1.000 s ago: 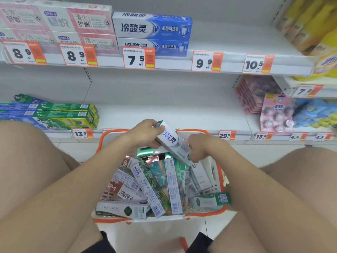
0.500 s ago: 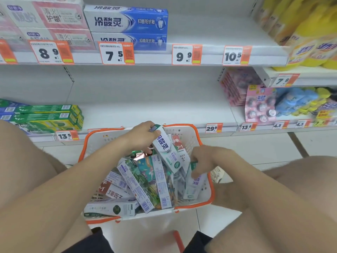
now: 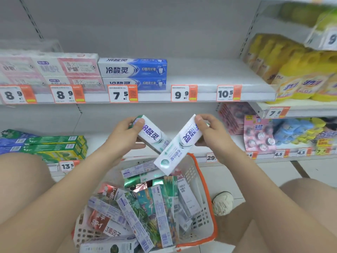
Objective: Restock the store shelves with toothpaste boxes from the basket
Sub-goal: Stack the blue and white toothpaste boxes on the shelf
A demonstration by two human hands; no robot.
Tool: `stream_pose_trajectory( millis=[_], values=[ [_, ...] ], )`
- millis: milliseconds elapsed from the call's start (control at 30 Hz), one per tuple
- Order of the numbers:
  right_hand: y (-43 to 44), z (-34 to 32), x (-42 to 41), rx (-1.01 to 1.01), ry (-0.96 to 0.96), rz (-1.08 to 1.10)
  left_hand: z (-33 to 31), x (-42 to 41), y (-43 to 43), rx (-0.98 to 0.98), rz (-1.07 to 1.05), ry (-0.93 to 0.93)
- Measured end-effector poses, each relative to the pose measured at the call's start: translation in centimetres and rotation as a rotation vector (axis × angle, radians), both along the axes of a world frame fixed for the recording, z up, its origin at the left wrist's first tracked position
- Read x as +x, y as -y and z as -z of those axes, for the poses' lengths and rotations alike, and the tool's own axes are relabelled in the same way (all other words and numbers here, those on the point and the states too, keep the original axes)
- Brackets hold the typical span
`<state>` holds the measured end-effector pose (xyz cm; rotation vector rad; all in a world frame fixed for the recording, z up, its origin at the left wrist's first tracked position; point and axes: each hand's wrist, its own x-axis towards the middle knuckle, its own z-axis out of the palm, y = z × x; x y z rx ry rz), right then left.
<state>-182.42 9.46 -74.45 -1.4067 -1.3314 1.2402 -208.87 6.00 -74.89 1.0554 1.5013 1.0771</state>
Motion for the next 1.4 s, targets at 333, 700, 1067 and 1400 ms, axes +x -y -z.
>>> stream_pose_trajectory(
  millis=[333,700,1067,1400],
  values=[
    [-2.2,-5.4,-3.7,0.217,-0.016,0.194,-4.0,1.3,-0.6,0.142,0.031,0.13],
    [-14.6,-8.6,1.0,1.001,1.383,0.09,-6.0,6.4,-8.3,0.374,0.04,-0.08],
    [-22.1,-5.1,5.8,0.605,1.385,-0.041,-3.2,11.2,-12.0,0.354,-0.015,0.192],
    [-19.2,-5.7,8.9,0.513,1.164,-0.036,-4.1,12.1,-11.4,0.481,-0.035,0.196]
  ],
)
